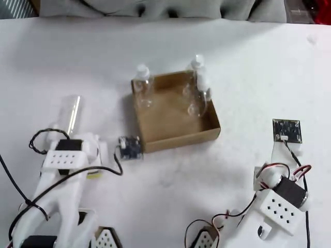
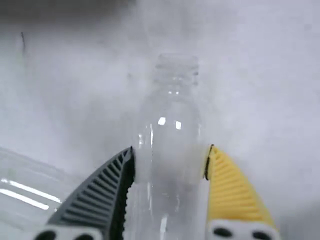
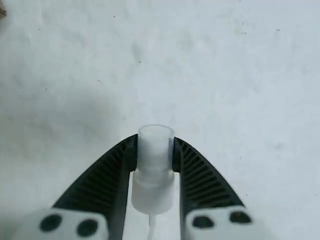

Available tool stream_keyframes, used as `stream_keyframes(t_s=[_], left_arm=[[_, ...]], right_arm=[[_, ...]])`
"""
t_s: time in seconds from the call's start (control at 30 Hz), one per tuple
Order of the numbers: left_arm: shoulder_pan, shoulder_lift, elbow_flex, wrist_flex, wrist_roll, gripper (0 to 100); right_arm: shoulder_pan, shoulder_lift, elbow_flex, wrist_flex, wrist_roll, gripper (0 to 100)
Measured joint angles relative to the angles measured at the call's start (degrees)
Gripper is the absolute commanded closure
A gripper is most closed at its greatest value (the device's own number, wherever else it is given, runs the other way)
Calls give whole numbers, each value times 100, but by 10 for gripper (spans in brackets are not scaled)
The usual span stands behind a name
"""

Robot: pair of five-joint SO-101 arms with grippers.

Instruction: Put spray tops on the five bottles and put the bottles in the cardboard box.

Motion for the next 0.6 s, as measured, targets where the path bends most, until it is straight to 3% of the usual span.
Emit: stream_keyframes(t_s=[0.2,0.37,0.47,0.6], left_arm=[[-9,35,-70,53,2752,778],[-9,70,-105,70,4897,633],[0,79,-97,105,5530,609],[0,79,-114,114,5670,606]], right_arm=[[0,0,0,0,0,980],[0,0,0,0,0,980],[0,0,0,0,0,980],[0,0,0,0,0,980]])
